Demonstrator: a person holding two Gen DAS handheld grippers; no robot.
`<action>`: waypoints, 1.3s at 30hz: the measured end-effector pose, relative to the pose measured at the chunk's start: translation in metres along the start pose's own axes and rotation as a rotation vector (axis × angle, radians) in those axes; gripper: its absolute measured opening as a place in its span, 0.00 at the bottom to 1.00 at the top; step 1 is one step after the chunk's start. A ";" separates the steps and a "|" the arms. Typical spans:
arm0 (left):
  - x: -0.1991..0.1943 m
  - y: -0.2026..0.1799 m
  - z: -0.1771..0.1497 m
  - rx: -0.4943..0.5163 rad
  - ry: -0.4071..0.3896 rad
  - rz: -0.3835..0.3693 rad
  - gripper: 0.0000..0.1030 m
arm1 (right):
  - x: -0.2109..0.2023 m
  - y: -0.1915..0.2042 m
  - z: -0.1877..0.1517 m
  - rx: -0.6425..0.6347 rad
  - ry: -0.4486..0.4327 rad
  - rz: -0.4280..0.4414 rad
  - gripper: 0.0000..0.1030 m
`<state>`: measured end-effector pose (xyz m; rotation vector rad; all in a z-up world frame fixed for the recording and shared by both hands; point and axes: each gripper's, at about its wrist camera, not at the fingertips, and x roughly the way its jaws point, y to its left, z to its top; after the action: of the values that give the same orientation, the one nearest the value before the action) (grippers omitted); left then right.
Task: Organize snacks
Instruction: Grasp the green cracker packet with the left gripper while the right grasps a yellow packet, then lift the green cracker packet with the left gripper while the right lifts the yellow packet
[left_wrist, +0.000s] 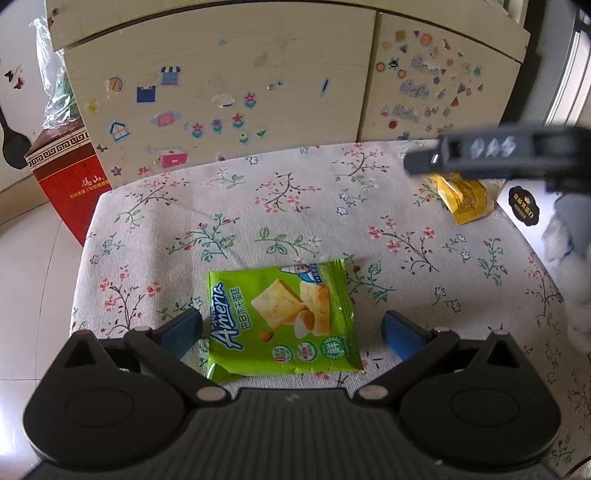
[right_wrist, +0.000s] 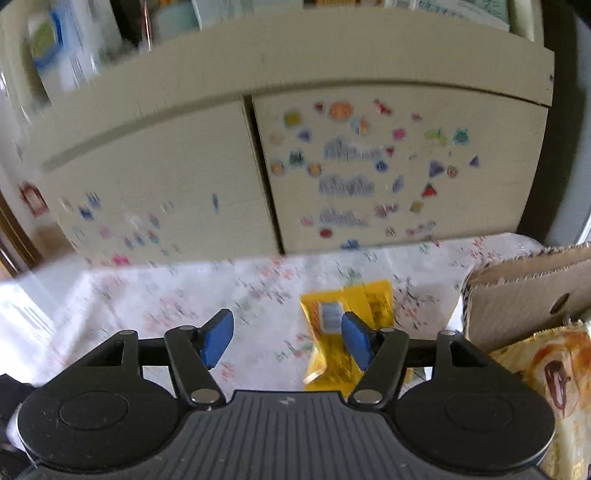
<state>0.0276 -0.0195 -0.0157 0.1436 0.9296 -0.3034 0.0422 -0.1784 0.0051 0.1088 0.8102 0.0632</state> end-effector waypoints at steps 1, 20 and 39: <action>0.000 0.000 0.000 0.000 0.000 -0.001 1.00 | 0.003 0.002 -0.001 -0.014 0.007 -0.023 0.70; -0.002 -0.001 0.001 -0.003 -0.006 0.002 1.00 | -0.012 -0.004 0.011 0.024 -0.037 0.083 0.76; -0.004 -0.001 0.000 -0.007 -0.007 0.005 1.00 | 0.015 -0.005 0.010 -0.082 0.043 -0.071 0.45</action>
<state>0.0252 -0.0196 -0.0130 0.1383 0.9234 -0.2957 0.0599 -0.1825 0.0001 0.0013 0.8527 0.0319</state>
